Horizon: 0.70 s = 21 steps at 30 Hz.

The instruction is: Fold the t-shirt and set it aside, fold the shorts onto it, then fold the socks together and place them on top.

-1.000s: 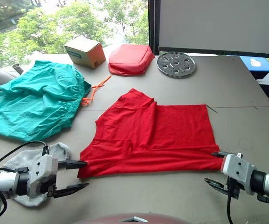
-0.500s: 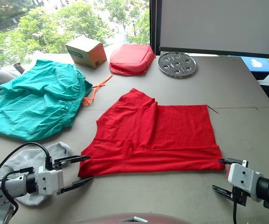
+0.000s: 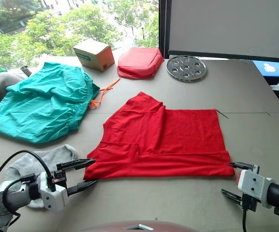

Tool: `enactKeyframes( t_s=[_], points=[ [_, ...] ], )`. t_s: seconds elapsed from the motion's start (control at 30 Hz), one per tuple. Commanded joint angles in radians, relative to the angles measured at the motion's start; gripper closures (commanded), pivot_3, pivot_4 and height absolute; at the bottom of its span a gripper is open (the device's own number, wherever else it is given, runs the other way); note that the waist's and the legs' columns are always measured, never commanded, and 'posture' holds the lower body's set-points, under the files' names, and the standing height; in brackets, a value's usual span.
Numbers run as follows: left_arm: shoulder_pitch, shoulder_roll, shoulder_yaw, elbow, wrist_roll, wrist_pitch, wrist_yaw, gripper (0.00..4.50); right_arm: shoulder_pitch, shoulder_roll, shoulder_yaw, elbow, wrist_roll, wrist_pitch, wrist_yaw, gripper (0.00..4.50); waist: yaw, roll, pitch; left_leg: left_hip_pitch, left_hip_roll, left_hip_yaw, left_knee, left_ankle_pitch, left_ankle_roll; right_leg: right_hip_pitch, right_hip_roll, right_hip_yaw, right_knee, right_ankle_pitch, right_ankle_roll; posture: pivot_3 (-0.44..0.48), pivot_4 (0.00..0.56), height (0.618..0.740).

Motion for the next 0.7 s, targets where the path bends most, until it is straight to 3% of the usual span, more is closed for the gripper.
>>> enactKeyframes(
  t_s=[0.03,0.33,0.47,0.6,0.7],
  points=[
    [-0.029,0.018,-0.012,0.015,0.033,0.081,0.057,1.04,-0.036,0.007,0.005,0.033,-0.055,-0.018,-0.057,0.0,0.0,0.0,0.0,0.0,0.0,0.0,0.0,0.0,-0.001,0.0,0.0,0.0,0.0,0.0,0.0,0.0,0.15,0.739],
    [-0.015,0.037,-0.059,-0.044,0.006,0.167,0.102,1.04,-0.111,-0.004,0.049,0.083,-0.144,-0.049,-0.11,0.0,0.005,-0.001,-0.001,0.0,0.002,0.016,0.001,-0.001,-0.002,0.002,-0.013,-0.007,0.001,0.0,0.0,0.0,0.15,0.739],
    [-0.002,0.056,-0.081,-0.052,-0.017,0.213,0.092,1.01,-0.127,-0.009,0.069,0.103,-0.178,-0.032,-0.121,1.27,0.005,-0.005,-0.004,0.0,0.006,0.02,0.001,-0.001,-0.002,0.003,-0.013,-0.011,0.001,0.0,0.0,0.0,0.15,0.739],
    [0.009,0.077,-0.12,-0.051,-0.045,0.26,0.065,2.71,-0.136,-0.008,0.098,0.1,-0.177,0.005,-0.114,3.18,0.002,-0.005,-0.004,0.002,0.012,0.025,0.002,-0.001,-0.002,0.003,-0.015,-0.015,-0.002,0.0,0.0,0.0,0.15,0.739],
    [0.007,0.087,-0.147,-0.053,-0.073,0.3,0.043,3.85,-0.139,-0.015,0.114,0.084,-0.152,0.046,-0.089,4.31,0.002,-0.004,-0.004,0.002,0.014,0.027,0.002,-0.001,-0.003,0.003,-0.018,-0.02,-0.004,0.0,0.0,0.0,0.15,0.739]
  ],
)
